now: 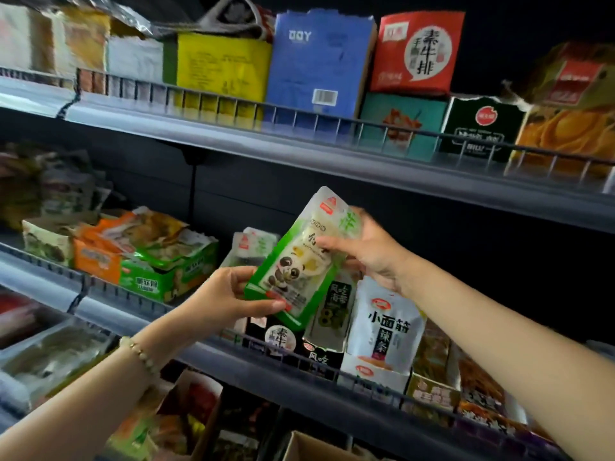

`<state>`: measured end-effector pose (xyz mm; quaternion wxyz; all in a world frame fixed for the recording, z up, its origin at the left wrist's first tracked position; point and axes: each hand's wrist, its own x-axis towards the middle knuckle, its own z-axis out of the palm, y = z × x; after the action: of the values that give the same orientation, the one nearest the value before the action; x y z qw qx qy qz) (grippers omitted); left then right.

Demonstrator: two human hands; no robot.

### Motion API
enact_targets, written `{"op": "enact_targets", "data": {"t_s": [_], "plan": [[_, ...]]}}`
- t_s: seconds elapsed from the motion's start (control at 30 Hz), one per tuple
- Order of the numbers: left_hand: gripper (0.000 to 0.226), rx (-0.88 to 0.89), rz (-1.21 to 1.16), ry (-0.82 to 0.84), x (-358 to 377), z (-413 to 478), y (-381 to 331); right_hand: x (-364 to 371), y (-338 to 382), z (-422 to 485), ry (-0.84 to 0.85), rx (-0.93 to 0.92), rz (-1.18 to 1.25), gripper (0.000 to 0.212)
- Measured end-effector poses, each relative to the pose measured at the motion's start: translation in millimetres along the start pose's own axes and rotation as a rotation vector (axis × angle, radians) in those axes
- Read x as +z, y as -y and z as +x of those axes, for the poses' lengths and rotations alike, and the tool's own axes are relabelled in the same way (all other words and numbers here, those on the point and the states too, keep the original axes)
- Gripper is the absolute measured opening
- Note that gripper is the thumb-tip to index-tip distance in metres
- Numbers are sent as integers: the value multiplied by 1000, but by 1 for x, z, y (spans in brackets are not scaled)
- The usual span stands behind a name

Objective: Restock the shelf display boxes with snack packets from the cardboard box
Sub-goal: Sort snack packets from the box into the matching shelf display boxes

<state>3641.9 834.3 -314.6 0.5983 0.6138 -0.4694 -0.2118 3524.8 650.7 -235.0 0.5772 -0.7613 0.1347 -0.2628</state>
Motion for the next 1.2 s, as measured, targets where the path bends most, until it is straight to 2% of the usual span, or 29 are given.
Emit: {"op": "enact_targets", "data": {"t_s": [0.1, 0.17, 0.23, 0.3, 0.37, 0.47, 0.6, 0.73, 0.83, 1.0, 1.2], "plan": [[32, 12, 74, -42, -33, 13, 23, 26, -6, 32, -47, -75, -31, 74], [37, 31, 370, -91, -58, 22, 47, 41, -10, 53, -79, -108, -100, 84], [31, 52, 737, -169, -77, 29, 67, 53, -14, 71, -113, -131, -156, 90], [29, 86, 919, -167, -88, 35, 82, 67, -20, 89, -144, -140, -198, 91], [32, 95, 997, -110, -92, 41, 94, 77, -28, 106, -155, -138, -228, 92], [27, 93, 973, -72, -92, 47, 108, 90, -41, 126, -113, -136, -300, 89], [18, 167, 909, -112, -88, 53, 118, 101, -64, 137, -63, -194, -473, 84], [15, 183, 865, -128, -89, 57, 126, 109, -87, 138, 33, -159, -880, 71], [17, 185, 852, -141, -89, 57, 127, 109, -95, 139, 51, -170, -1096, 72], [16, 129, 874, -219, -80, 52, 128, 101, -91, 134, 51, -202, -1134, 74], [31, 95, 758, -262, -47, 19, 97, 79, -65, 88, 83, -248, -893, 69]]}}
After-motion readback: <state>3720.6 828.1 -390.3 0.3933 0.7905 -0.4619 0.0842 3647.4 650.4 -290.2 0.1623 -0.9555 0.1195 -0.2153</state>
